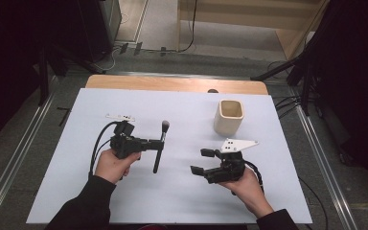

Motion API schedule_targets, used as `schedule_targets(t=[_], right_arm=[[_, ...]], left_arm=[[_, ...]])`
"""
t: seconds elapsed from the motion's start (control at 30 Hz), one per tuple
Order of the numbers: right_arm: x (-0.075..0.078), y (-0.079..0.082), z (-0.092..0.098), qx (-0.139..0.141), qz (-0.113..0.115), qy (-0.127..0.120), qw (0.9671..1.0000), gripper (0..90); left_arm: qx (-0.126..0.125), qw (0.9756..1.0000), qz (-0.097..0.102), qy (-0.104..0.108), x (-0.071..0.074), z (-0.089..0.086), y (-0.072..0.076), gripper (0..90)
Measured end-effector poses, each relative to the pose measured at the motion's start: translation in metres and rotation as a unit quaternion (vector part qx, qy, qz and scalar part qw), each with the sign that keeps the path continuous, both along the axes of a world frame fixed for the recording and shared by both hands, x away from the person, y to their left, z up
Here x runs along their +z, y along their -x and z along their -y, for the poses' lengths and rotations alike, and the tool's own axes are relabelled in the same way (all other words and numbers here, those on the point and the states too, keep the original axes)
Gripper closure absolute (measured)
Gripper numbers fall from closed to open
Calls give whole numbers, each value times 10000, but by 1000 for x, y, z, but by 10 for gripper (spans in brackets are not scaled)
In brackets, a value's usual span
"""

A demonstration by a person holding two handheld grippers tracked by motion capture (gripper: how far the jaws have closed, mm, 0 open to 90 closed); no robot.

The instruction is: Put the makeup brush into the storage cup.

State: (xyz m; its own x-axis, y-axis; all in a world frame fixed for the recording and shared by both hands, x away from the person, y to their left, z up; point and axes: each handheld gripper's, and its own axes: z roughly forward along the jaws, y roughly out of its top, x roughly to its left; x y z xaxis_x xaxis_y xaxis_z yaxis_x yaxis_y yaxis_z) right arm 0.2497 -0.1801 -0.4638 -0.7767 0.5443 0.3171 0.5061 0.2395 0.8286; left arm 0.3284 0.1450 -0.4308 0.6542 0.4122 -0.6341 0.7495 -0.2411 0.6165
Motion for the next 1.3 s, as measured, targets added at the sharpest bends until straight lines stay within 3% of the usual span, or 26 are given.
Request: schedule_targets(t=[0.4, 0.63, 1.1, 1.3], right_arm=[[-3, -4, -15, 201, -168, -14, 9997, 222], [-4, -5, -23, 261, -277, -159, 9991, 226], [-4, -6, -37, 315, -520, -383, 9974, 251], [-6, -9, -43, 331, -671, -511, 9959, 261]], left_arm=[[-135, 9997, 42, 191, -3, 9, 6, 790], [-145, 9993, 23, 353, -4, 12, 8, 790], [-211, 9992, 16, 340, -9, 22, 11, 791], [-193, 9988, -17, 448, -12, 24, 11, 791]])
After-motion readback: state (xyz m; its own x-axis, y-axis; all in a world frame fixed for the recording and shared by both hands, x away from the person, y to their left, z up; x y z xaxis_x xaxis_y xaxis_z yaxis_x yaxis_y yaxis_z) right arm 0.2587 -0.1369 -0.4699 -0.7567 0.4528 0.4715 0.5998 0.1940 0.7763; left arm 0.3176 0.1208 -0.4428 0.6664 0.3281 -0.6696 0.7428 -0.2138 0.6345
